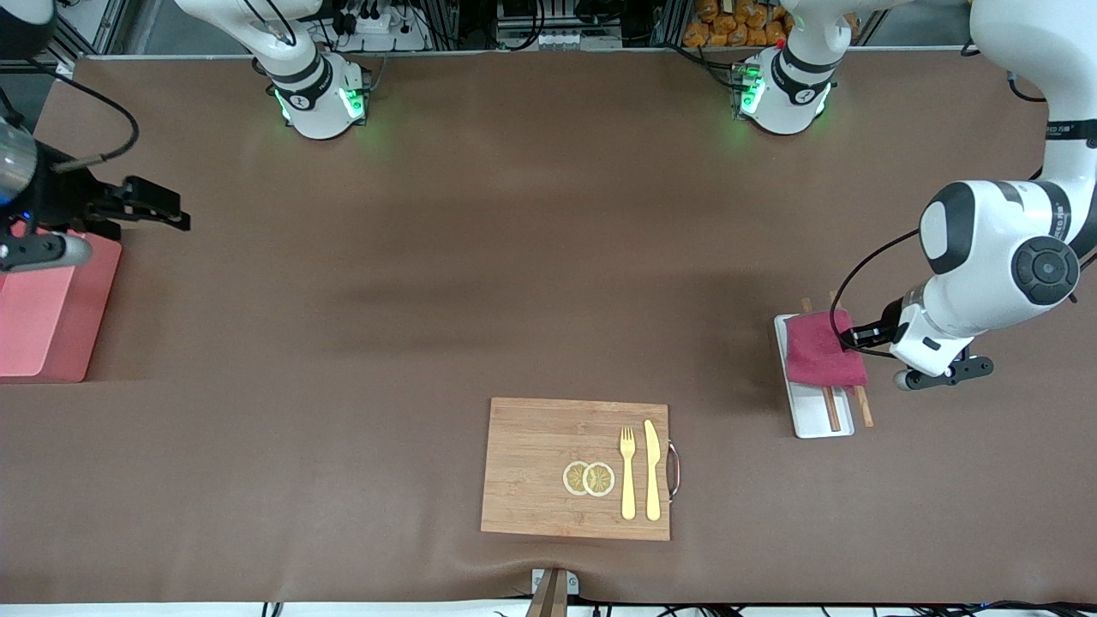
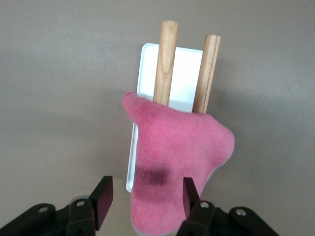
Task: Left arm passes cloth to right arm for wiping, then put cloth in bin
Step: 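Grasp the pink cloth with the left gripper while the right gripper advances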
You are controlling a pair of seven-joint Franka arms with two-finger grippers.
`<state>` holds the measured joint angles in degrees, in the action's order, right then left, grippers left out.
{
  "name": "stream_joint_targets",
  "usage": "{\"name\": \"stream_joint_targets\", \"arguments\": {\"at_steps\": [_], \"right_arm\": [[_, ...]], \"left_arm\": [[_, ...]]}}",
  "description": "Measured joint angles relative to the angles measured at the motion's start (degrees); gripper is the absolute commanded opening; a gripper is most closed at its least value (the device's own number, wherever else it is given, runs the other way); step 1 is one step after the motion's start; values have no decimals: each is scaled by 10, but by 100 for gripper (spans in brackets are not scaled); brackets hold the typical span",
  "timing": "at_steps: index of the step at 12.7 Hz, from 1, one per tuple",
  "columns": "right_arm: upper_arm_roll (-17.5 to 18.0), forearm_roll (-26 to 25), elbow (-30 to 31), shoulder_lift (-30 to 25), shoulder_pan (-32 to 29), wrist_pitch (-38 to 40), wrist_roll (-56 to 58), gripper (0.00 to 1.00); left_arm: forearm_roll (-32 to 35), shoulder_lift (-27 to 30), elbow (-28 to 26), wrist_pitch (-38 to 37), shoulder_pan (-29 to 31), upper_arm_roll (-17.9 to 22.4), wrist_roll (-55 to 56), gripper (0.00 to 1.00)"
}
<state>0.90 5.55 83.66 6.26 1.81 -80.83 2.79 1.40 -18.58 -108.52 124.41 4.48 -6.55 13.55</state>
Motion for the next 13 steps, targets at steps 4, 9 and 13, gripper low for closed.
{"name": "stream_joint_targets", "arguments": {"at_steps": [4, 9, 13], "right_arm": [[0, 34, 0, 34, 16, -27, -1, 100], [0, 44, 1, 75, 47, -65, -1, 100], [1, 58, 1, 85, 66, -74, 0, 100]], "left_arm": [[0, -16, -6, 24, 0, 0, 11, 35], [0, -17, -6, 25, -4, -1, 23, 16], [0, -12, -6, 24, -3, 0, 23, 0]]}}
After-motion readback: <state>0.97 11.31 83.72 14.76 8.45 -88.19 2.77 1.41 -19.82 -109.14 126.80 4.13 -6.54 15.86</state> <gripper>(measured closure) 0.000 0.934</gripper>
